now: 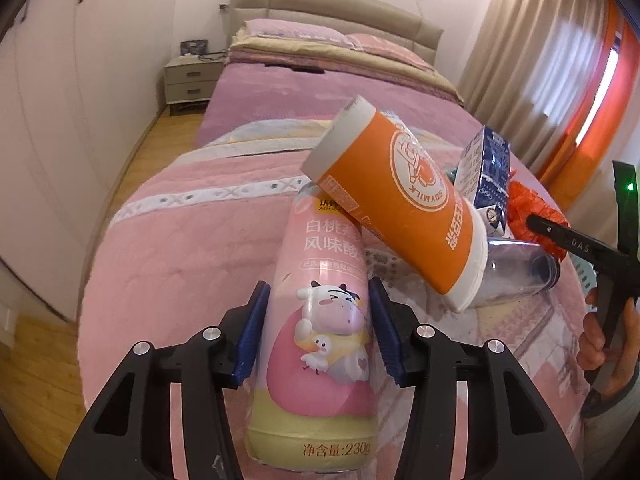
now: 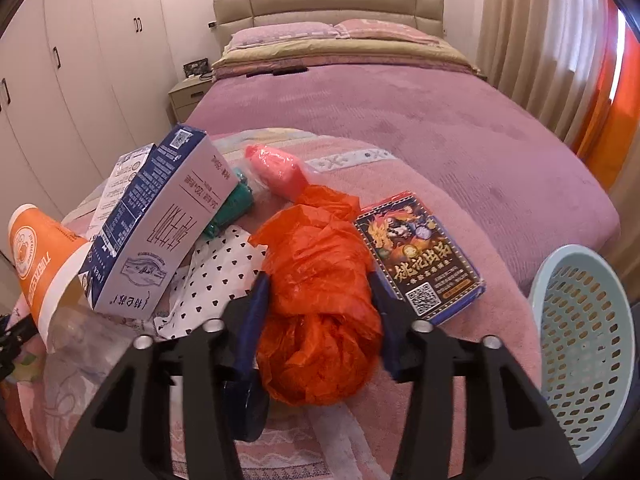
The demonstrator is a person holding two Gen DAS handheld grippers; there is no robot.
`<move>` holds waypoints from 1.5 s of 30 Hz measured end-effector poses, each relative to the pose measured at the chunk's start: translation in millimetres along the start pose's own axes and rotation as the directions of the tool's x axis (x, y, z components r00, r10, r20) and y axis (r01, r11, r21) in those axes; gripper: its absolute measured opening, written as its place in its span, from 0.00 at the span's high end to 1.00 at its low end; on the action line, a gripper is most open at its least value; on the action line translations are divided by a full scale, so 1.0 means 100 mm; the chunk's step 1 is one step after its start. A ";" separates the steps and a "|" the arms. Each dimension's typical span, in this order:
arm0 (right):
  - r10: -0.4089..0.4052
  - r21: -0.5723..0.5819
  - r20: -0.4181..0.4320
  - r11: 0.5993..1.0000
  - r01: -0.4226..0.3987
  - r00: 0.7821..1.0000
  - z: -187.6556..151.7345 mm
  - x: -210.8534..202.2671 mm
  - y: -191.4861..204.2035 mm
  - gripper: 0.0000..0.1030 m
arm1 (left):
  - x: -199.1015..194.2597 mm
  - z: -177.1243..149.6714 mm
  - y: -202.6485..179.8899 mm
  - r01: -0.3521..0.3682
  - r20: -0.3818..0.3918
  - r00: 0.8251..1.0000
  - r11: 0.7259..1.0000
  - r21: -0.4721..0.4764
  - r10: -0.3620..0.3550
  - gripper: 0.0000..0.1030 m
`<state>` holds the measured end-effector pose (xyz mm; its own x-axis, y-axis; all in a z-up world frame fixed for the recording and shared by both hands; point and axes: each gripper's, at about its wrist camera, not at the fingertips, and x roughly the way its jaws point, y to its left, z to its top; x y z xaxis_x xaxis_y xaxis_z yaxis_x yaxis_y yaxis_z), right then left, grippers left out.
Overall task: Collect trash
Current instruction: 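Grasp the pink yogurt bottle with the left tool while the right tool grasps the orange plastic bag, then carry the bottle and bag over the teal basket and open both tools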
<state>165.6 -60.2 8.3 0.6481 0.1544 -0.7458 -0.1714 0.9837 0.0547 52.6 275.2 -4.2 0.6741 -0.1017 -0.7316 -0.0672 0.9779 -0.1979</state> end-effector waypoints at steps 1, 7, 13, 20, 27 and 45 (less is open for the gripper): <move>0.001 0.000 0.005 1.000 -0.001 1.000 -0.01 -0.03 0.00 0.67 | -0.06 -0.02 -0.01 -0.013 0.016 1.000 1.000 -0.002 0.013 0.54; -0.019 -0.006 0.063 1.000 0.020 0.998 -0.05 -0.26 -0.01 0.72 | -0.35 -0.04 -0.01 -0.116 0.087 0.989 0.992 -0.044 0.119 0.54; -0.045 -0.030 0.133 0.998 0.050 0.990 -0.12 -0.55 0.04 0.72 | -0.60 -0.10 0.03 -0.140 0.145 0.978 0.987 -0.083 0.151 0.54; -0.028 -0.003 0.196 1.000 0.029 0.980 -0.19 -0.95 0.03 0.72 | -0.85 -0.15 -0.04 -0.092 0.193 0.975 0.990 -0.107 0.111 0.54; -0.060 0.067 0.260 0.997 0.044 0.964 -0.29 -1.42 -0.27 0.72 | -1.04 -0.11 -0.57 0.001 0.256 0.967 1.000 -0.014 0.002 0.54; -0.290 0.347 0.206 0.915 0.207 0.935 -0.58 -1.74 -2.00 0.72 | -0.29 0.05 -3.16 0.384 0.074 0.901 0.866 0.320 -0.426 0.54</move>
<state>43.5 -289.7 88.7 0.8081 -0.1216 -0.5763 0.2352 0.9637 0.1264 58.0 -30.0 83.3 0.6907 -0.4953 -0.5269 0.4357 0.8666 -0.2434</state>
